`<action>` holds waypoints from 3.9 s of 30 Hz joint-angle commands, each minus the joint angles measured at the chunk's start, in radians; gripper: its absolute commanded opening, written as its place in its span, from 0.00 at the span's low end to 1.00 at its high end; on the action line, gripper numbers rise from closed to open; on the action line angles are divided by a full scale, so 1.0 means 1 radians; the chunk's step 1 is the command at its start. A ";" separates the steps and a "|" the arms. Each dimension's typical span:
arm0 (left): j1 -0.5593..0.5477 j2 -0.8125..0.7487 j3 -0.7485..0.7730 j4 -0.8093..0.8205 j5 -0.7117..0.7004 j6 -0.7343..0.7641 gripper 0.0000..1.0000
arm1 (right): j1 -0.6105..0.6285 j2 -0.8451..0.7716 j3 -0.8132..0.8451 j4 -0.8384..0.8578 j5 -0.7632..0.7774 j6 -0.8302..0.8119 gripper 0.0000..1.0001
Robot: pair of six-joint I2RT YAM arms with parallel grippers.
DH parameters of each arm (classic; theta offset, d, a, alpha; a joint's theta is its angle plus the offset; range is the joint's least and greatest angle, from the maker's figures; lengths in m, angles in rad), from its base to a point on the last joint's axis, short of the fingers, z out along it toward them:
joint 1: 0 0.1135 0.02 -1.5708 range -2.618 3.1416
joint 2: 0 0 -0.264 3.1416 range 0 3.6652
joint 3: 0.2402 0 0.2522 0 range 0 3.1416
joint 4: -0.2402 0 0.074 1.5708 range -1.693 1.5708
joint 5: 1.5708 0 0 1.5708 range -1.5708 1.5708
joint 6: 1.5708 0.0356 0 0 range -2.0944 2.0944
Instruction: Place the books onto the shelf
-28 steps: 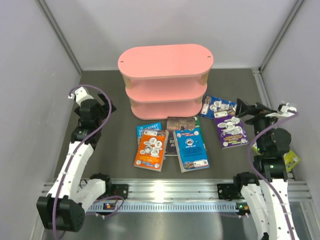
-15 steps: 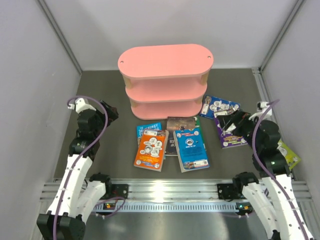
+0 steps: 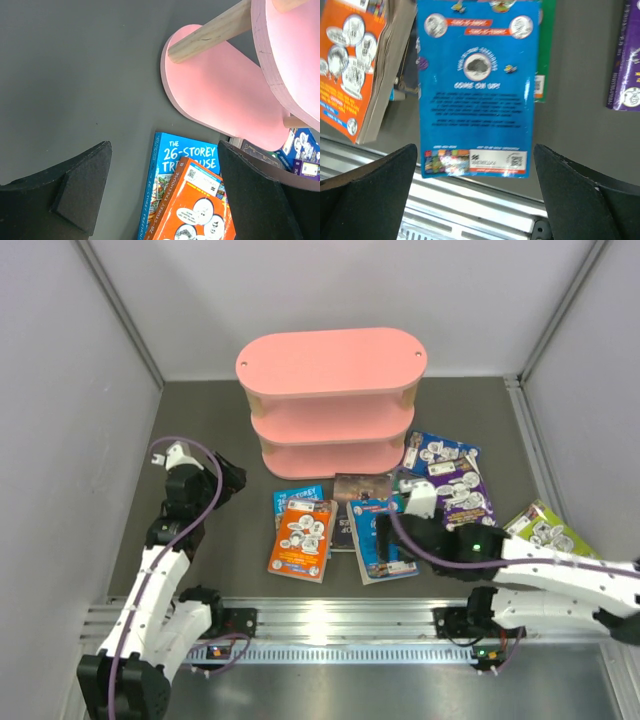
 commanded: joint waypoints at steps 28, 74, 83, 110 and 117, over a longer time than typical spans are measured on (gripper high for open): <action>0.004 -0.081 -0.105 0.050 0.019 0.010 0.90 | 0.273 0.901 0.428 -0.189 0.243 0.218 1.00; 0.006 -0.131 -0.180 0.044 0.018 -0.013 0.89 | 0.319 1.192 0.564 -0.663 0.395 0.470 0.03; 0.004 -0.133 -0.163 0.034 0.022 -0.016 0.89 | 0.329 0.940 0.688 -0.665 0.401 0.349 0.00; 0.004 -0.113 0.040 -0.034 0.140 -0.011 0.85 | -0.877 0.579 1.197 0.513 -1.278 0.102 0.00; 0.004 -0.114 0.055 -0.054 0.140 0.001 0.85 | -0.991 0.815 1.084 1.079 -1.513 0.560 0.00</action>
